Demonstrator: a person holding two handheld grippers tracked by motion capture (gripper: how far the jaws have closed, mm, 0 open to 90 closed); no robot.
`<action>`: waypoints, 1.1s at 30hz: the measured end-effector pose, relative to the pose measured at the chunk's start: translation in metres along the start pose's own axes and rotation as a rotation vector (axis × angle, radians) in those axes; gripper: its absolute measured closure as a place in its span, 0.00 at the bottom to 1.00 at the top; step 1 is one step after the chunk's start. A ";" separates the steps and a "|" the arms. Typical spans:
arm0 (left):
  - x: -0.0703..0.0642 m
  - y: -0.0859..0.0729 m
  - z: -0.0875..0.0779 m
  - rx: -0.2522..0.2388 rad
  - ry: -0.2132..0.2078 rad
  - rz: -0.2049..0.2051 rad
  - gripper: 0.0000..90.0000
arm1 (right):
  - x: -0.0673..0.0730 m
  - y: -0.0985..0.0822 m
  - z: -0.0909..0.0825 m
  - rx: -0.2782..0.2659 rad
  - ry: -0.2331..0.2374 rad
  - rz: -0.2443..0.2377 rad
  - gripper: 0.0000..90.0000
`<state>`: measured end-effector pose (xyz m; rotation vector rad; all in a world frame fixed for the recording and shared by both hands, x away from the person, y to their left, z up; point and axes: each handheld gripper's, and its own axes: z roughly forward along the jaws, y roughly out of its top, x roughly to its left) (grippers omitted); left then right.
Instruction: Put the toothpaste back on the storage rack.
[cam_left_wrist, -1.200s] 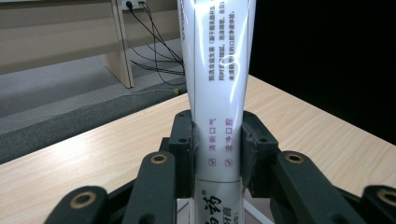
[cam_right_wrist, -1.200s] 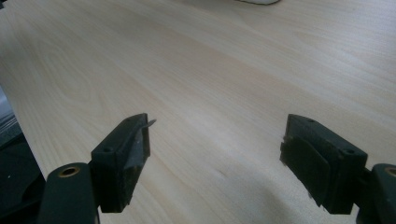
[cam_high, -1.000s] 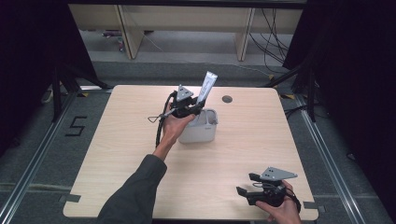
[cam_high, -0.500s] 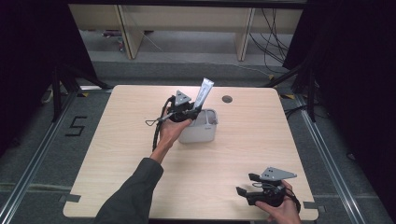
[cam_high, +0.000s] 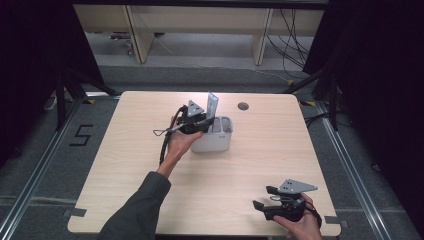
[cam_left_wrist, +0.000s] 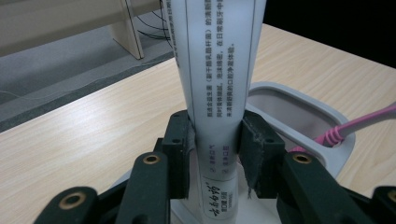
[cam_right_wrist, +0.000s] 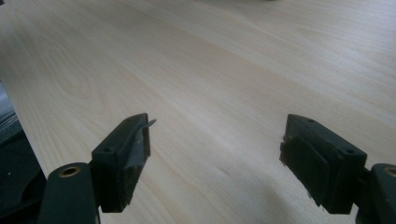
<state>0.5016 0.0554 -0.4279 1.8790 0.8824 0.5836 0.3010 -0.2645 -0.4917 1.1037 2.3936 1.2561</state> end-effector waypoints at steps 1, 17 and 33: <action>0.000 0.000 0.000 0.000 0.000 0.000 0.72 | 0.000 0.000 0.000 0.000 0.000 0.000 0.27; 0.001 0.020 -0.030 -0.082 0.018 -0.029 0.56 | 0.002 0.000 0.001 0.004 0.005 0.005 0.27; 0.005 0.019 -0.038 -0.046 0.019 -0.061 0.41 | 0.001 0.000 0.001 0.003 0.004 0.014 0.27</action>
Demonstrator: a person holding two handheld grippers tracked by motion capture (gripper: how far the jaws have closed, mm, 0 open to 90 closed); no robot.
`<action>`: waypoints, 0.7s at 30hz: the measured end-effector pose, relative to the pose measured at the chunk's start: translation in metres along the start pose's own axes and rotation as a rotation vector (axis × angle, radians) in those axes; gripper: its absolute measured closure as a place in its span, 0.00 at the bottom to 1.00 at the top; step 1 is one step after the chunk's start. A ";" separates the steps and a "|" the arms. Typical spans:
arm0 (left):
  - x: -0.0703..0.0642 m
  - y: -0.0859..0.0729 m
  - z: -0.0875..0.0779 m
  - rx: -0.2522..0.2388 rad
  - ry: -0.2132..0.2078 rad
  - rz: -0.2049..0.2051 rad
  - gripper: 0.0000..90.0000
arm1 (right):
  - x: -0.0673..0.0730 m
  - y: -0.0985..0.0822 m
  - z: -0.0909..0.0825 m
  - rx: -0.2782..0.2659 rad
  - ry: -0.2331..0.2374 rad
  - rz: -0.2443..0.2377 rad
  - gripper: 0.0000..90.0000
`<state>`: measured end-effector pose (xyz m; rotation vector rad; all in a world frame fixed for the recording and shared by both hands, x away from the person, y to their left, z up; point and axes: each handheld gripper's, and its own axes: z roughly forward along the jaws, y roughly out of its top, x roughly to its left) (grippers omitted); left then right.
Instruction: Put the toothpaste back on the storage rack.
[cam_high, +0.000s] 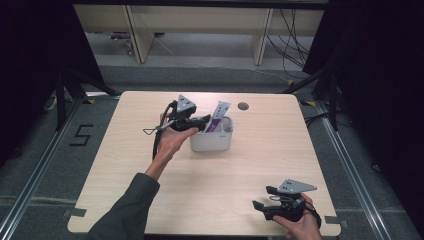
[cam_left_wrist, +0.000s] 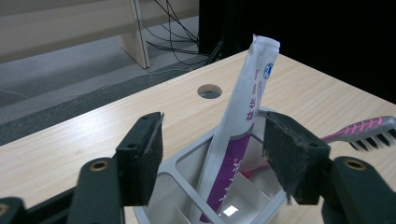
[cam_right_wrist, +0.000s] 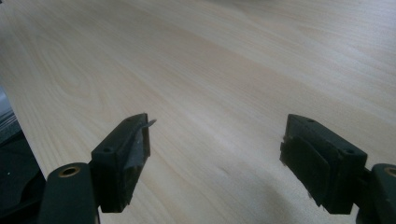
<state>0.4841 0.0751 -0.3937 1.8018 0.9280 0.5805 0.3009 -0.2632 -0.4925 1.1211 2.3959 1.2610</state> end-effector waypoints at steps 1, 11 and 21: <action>0.000 0.000 -0.001 0.004 -0.003 -0.001 0.40 | 0.000 0.000 0.000 0.001 0.000 0.001 0.27; 0.004 -0.005 -0.013 0.009 -0.008 -0.031 0.38 | 0.000 0.000 0.000 0.000 0.006 0.005 0.27; 0.010 -0.019 -0.032 0.022 -0.016 -0.054 0.35 | 0.000 0.000 0.001 0.002 0.008 0.003 0.27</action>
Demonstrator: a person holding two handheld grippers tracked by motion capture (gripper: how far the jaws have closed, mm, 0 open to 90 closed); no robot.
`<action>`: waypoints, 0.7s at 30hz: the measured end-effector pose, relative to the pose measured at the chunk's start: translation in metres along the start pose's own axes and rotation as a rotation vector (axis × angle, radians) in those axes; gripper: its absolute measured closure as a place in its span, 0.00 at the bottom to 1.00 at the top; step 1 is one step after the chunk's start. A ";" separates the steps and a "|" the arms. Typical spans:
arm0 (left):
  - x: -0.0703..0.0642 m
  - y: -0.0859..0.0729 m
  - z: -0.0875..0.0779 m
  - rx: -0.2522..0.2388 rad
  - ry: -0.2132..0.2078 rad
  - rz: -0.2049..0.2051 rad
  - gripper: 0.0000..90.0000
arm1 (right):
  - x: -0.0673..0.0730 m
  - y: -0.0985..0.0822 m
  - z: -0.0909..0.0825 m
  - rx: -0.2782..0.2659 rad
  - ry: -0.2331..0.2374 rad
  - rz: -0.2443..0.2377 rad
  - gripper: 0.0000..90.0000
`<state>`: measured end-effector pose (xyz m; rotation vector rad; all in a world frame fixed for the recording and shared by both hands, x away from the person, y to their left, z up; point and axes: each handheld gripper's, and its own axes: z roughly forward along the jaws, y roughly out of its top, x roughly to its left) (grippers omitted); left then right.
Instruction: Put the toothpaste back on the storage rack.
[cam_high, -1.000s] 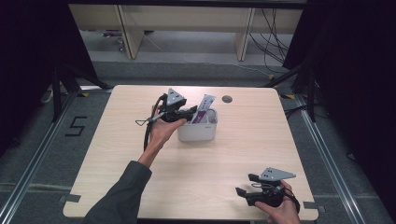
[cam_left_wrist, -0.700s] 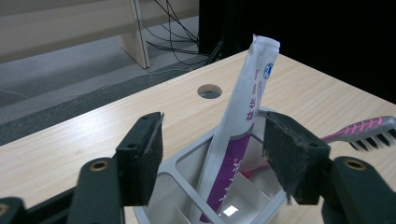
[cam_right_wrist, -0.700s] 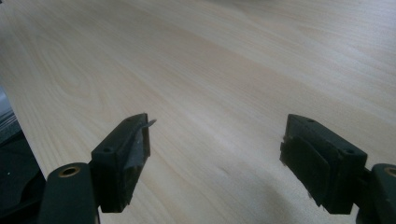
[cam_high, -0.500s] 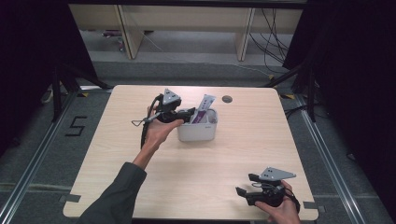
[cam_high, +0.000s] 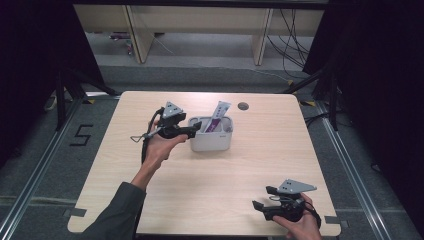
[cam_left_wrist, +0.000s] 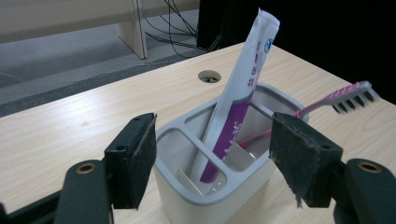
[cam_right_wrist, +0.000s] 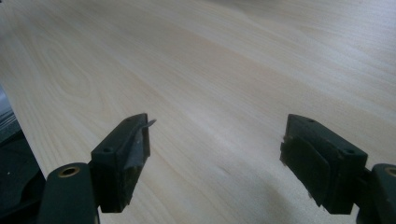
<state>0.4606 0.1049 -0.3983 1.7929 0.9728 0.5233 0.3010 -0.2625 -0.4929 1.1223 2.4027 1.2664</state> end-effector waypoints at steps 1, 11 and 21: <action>0.000 0.000 0.000 0.000 0.000 0.000 0.34 | 0.000 0.000 0.000 0.000 0.000 0.000 0.27; 0.004 -0.013 -0.010 -0.003 -0.005 -0.017 0.33 | 0.000 0.000 0.000 0.001 -0.010 -0.010 0.27; 0.010 -0.019 -0.016 -0.005 0.002 -0.014 0.32 | 0.000 0.000 0.000 0.002 -0.013 -0.010 0.27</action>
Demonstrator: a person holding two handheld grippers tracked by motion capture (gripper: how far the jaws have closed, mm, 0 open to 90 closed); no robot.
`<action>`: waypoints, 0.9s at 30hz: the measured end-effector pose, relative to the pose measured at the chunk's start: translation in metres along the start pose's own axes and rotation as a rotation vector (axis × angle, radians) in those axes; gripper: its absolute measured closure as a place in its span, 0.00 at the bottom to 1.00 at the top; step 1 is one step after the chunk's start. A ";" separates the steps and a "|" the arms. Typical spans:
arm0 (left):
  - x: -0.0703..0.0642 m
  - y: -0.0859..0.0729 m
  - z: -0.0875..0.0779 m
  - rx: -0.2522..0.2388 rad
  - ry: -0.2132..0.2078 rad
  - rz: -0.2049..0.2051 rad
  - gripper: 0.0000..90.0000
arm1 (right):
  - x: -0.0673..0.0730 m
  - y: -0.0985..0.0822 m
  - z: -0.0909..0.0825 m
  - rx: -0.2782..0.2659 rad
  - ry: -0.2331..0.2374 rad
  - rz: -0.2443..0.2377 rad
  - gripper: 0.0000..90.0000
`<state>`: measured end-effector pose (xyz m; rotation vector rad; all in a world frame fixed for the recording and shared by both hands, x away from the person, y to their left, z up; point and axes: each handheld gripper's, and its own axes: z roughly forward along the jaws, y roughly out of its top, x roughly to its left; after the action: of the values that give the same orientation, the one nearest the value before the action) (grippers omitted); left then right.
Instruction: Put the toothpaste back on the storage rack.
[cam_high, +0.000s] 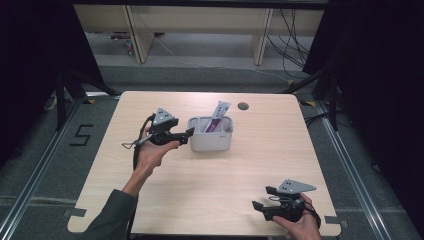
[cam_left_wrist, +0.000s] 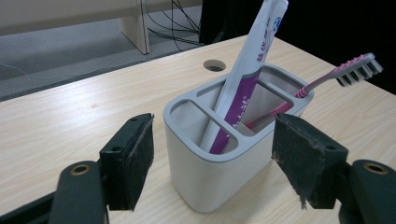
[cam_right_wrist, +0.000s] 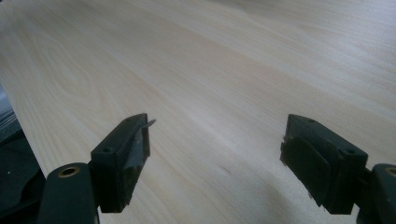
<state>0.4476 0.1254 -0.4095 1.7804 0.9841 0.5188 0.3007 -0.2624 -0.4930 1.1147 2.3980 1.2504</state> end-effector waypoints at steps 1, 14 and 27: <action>0.001 -0.001 -0.001 -0.004 0.002 0.001 0.32 | 0.000 0.000 0.000 -0.003 0.002 0.001 0.27; 0.004 -0.013 -0.008 -0.008 -0.013 -0.001 0.25 | -0.002 0.000 0.000 -0.005 0.003 0.008 0.27; 0.006 -0.030 -0.020 -0.019 -0.025 0.013 0.21 | -0.001 0.000 0.001 -0.009 0.003 0.008 0.26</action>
<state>0.4245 0.1464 -0.4290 1.7732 0.9479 0.5121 0.3019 -0.2628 -0.4936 1.1224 2.3899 1.2646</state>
